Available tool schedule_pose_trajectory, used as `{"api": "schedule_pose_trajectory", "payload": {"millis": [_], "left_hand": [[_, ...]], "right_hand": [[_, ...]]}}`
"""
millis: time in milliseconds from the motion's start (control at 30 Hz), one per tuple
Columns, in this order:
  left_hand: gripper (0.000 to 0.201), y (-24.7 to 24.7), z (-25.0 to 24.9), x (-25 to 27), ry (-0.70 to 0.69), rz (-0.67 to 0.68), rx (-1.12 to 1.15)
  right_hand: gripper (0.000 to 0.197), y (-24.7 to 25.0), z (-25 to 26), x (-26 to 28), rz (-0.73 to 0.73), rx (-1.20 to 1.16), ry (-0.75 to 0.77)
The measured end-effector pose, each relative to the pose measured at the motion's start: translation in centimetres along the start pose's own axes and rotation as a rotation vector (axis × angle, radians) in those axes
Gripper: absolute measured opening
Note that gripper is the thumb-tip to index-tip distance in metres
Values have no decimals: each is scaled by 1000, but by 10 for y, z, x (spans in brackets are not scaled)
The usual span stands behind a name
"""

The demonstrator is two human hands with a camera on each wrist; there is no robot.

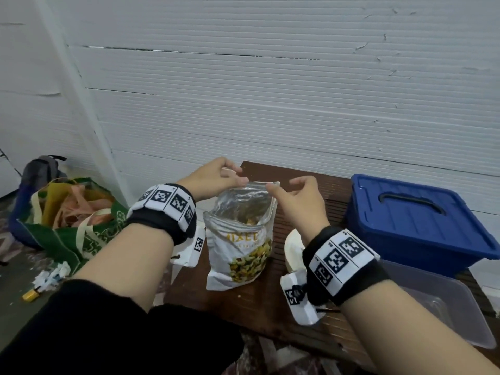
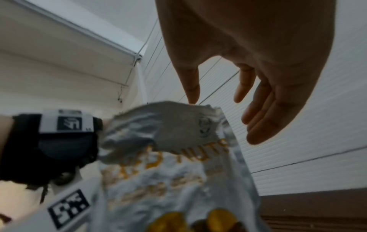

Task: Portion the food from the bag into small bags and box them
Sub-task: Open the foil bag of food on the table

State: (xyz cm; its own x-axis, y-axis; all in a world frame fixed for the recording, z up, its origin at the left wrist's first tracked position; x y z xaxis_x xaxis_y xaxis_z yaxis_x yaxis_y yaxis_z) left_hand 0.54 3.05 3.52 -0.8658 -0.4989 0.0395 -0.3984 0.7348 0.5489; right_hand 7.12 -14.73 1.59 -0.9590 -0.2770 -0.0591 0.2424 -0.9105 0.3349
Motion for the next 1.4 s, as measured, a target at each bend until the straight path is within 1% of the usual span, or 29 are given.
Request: {"api": "schedule_pose_trajectory", "payload": {"millis": [33,67,133,200,233,300,433,500,533,567,633,700,767,800,833,867,900,933,1000,1033,1067,1167,1200,1233,1333,1400], "left_hand": [[31,-4,0,-3,14,34,17],[29,-6,1,-6,13,54,-5],[20,-11,1,-9,-4,38,-63],[14,-17,4,-11,0,0,-54],[15,-21,6,-12,13,-5,-32],[22,-29,14,-13,50,-5,-13],[34,-38,28,-18,100,12,-7],[38,-38,29,-19,125,35,15],[39,-36,29,-19,140,31,30],[40,-33,27,-19,150,10,42],[42,-20,21,-12,162,-57,53],[51,-3,13,6,215,-91,68],[69,13,10,27,313,-59,60],[75,19,8,37,364,-19,44],[76,22,5,47,398,41,-7],[70,23,3,54,414,109,-87],[59,21,1,59,419,164,-137],[44,18,-1,62,419,188,-127],[15,16,1,59,428,142,-5],[5,17,3,56,432,103,42],[4,19,5,53,428,58,62],[17,26,4,44,373,-80,123],[20,27,2,41,352,-120,155],[22,28,-1,38,330,-148,181],[27,25,-6,28,286,-176,211],[29,17,-5,24,275,-166,195]], "right_hand": [[51,-3,2,-6,24,42,15],[50,-7,3,-12,45,84,30],[39,-14,1,-22,64,130,59],[27,-21,-7,-28,80,92,42],[22,-24,-14,-31,88,47,6],[16,-31,-30,-33,95,-70,-120],[18,-46,-59,-36,123,-194,-380],[23,-49,-64,-34,151,-251,-463],[26,-50,-66,-34,153,-274,-481],[28,-49,-66,-35,149,-280,-475],[24,-45,-62,-38,140,-275,-426],[17,-40,-53,-40,160,-272,-368],[13,-36,-46,-41,164,-254,-326],[13,-35,-44,-42,158,-255,-318],[14,-35,-43,-41,146,-261,-320],[15,-35,-43,-39,129,-274,-326],[15,-36,-42,-37,115,-294,-339],[15,-37,-42,-35,104,-312,-357],[14,-39,-38,-30,95,-351,-394],[17,-39,-36,-27,96,-382,-412],[20,-39,-32,-24,100,-422,-433],[27,-38,-22,-15,127,-580,-549],[27,-38,-20,-10,137,-634,-596],[31,-38,-20,-5,151,-680,-641],[28,-39,-23,12,185,-807,-718],[24,-36,-26,23,190,-819,-729]]}}
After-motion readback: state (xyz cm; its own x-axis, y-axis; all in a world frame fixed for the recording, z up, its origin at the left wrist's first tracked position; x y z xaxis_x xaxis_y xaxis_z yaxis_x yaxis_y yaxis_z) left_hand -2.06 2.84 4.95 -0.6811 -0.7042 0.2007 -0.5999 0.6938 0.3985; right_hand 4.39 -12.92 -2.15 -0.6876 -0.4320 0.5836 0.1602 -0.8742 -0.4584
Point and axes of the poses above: each hand's wrist, its own x-axis away from the middle knuckle, its own y-axis out of the back of the hand, z = x × y, the point moved 3 cm from there along -x, towards the middle knuckle, and after that the axes turned 6 degrees about -z, right-handed, at the moved point
